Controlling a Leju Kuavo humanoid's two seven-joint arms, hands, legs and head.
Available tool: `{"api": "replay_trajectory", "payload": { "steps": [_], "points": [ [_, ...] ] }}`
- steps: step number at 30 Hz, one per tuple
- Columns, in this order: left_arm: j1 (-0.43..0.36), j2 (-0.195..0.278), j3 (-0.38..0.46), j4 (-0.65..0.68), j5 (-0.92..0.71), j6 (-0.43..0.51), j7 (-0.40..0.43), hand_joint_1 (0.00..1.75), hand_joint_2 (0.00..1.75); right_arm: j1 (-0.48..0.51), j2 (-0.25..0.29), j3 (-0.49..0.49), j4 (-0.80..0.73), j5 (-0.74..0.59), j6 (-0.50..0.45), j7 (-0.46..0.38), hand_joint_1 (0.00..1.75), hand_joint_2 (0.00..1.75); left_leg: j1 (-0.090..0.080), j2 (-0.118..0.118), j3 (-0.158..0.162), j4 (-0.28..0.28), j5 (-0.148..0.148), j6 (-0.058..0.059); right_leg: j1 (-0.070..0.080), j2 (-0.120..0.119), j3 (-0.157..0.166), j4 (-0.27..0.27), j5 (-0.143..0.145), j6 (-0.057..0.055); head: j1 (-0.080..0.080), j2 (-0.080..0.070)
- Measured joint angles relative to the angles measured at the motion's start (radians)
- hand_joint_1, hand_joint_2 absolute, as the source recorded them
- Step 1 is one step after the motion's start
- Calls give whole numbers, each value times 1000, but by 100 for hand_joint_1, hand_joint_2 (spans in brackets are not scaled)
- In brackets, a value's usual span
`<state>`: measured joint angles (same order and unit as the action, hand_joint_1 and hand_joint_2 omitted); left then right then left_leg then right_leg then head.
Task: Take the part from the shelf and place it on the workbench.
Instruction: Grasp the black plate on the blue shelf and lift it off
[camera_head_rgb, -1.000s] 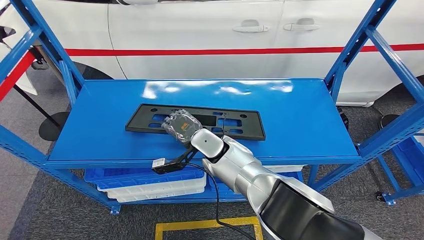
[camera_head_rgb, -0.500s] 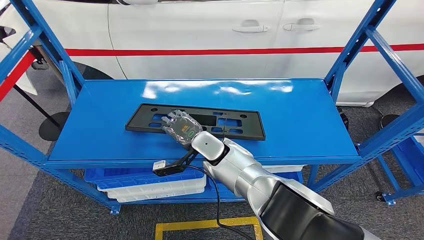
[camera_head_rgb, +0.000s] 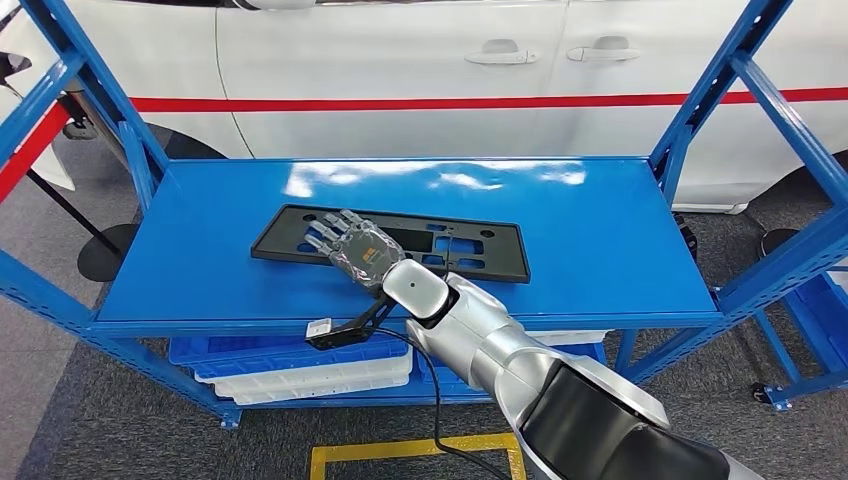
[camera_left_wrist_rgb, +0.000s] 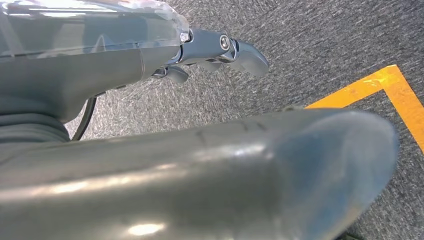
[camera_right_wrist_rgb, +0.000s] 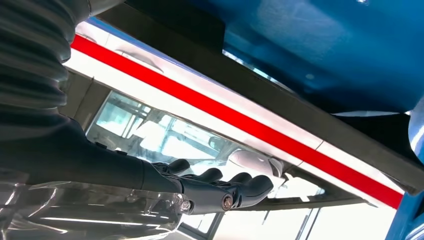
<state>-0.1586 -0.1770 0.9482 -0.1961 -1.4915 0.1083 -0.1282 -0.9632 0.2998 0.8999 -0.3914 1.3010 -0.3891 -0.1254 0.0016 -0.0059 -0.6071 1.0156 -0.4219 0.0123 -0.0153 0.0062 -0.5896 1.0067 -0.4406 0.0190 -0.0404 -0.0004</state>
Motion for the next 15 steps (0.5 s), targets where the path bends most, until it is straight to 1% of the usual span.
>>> {"api": "replay_trajectory", "payload": {
  "steps": [10, 11, 13, 15],
  "points": [
    [-1, -2, 0, 0, 14, -1, 4, 0, 0, 7, 0, 0, 0, -1, 2, 0, 0, 175, 0, 0, 0, 0, 0, 0, 0, 0, 0, 0, 0, 0, 0, 0],
    [-1, -2, 1, 0, 15, -4, 5, 0, 0, 8, 0, 0, 0, -1, 2, 0, 0, 175, -2, 0, -1, 2, -2, 2, -2, 0, 0, -2, 1, 2, 0, 0],
    [-2, -2, 1, 0, 16, -10, 8, 0, 0, 8, 0, -1, 0, -1, 1, 0, 0, 175, -6, 1, -2, 3, -6, 9, -6, 0, 3, -6, 3, 9, 0, 0],
    [-3, -2, 1, 0, 12, -17, 16, 0, 0, 8, 0, -1, 0, -1, 1, 0, 0, 175, -7, 0, 5, -7, -15, 22, -8, 0, 5, 7, 12, 19, 0, 0]
  ]
}}
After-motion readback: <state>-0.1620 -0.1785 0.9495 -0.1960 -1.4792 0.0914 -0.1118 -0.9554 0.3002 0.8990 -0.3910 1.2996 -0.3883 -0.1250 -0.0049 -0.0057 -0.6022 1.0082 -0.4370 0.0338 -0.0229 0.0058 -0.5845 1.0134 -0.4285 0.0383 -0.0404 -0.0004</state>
